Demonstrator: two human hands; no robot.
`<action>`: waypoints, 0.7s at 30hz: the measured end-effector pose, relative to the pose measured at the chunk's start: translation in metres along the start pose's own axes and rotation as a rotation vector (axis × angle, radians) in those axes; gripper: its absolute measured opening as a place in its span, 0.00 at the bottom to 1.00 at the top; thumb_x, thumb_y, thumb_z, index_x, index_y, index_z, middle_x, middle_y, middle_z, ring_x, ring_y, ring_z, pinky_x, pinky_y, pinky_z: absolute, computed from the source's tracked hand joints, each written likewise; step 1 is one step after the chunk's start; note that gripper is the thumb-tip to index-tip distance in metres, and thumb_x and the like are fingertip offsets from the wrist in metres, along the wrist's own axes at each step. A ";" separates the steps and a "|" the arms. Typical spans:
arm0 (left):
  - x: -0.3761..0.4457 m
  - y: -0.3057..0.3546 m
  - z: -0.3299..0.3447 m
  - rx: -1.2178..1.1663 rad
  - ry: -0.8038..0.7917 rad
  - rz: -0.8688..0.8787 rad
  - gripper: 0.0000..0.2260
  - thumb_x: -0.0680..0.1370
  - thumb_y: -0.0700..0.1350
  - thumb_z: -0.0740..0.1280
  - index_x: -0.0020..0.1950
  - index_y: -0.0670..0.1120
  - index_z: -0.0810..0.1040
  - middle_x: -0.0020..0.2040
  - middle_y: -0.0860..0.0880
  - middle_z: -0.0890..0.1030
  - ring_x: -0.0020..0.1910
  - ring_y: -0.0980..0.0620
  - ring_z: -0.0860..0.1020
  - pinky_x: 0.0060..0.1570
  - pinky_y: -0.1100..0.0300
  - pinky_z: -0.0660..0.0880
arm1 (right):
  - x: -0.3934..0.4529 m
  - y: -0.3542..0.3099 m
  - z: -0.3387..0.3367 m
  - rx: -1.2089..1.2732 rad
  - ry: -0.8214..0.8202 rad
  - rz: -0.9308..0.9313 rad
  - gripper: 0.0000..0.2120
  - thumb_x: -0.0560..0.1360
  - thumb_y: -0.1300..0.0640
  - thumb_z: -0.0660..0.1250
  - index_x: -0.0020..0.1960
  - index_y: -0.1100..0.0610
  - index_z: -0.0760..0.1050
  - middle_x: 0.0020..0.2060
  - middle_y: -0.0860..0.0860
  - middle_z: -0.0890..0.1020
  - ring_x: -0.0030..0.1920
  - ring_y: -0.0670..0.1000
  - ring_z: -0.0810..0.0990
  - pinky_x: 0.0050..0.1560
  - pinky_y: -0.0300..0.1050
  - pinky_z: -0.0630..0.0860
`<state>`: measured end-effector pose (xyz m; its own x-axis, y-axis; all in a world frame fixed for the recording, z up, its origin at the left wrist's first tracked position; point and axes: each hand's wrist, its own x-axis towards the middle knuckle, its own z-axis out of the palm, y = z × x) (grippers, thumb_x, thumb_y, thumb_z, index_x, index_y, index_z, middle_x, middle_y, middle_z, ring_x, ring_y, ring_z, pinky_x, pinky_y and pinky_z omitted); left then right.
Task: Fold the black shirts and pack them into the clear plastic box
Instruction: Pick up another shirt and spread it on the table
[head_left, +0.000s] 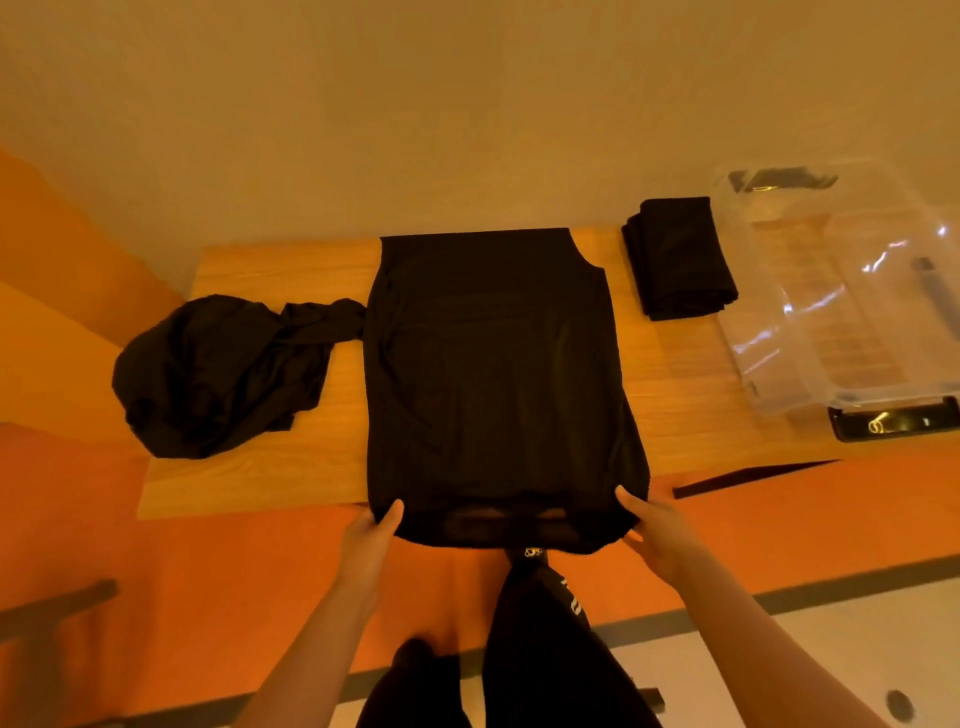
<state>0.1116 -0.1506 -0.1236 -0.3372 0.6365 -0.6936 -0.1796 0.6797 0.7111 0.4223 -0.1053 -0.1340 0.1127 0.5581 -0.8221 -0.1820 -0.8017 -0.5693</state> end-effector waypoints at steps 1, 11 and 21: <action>-0.003 -0.001 -0.004 0.003 0.005 0.024 0.14 0.78 0.44 0.64 0.63 0.43 0.74 0.58 0.46 0.78 0.57 0.48 0.74 0.57 0.54 0.70 | -0.002 0.000 -0.004 -0.007 -0.013 -0.015 0.18 0.75 0.56 0.66 0.64 0.59 0.71 0.58 0.55 0.78 0.58 0.55 0.75 0.60 0.51 0.68; -0.030 -0.008 -0.047 0.057 -0.171 -0.082 0.11 0.77 0.47 0.65 0.59 0.45 0.75 0.53 0.49 0.79 0.56 0.48 0.75 0.61 0.49 0.68 | -0.031 0.008 -0.028 -0.157 -0.189 -0.020 0.28 0.67 0.57 0.72 0.65 0.63 0.70 0.55 0.55 0.80 0.55 0.55 0.78 0.50 0.47 0.75; -0.045 -0.016 -0.055 0.133 -0.095 0.106 0.11 0.80 0.45 0.61 0.60 0.45 0.75 0.55 0.49 0.79 0.56 0.49 0.77 0.54 0.55 0.73 | -0.055 0.029 -0.043 -0.243 -0.193 -0.076 0.49 0.46 0.33 0.78 0.61 0.54 0.72 0.59 0.51 0.76 0.62 0.53 0.71 0.63 0.59 0.65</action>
<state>0.0785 -0.2103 -0.0970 -0.2581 0.7346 -0.6275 -0.0218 0.6449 0.7640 0.4524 -0.1686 -0.1055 -0.0749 0.6299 -0.7731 0.0606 -0.7710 -0.6340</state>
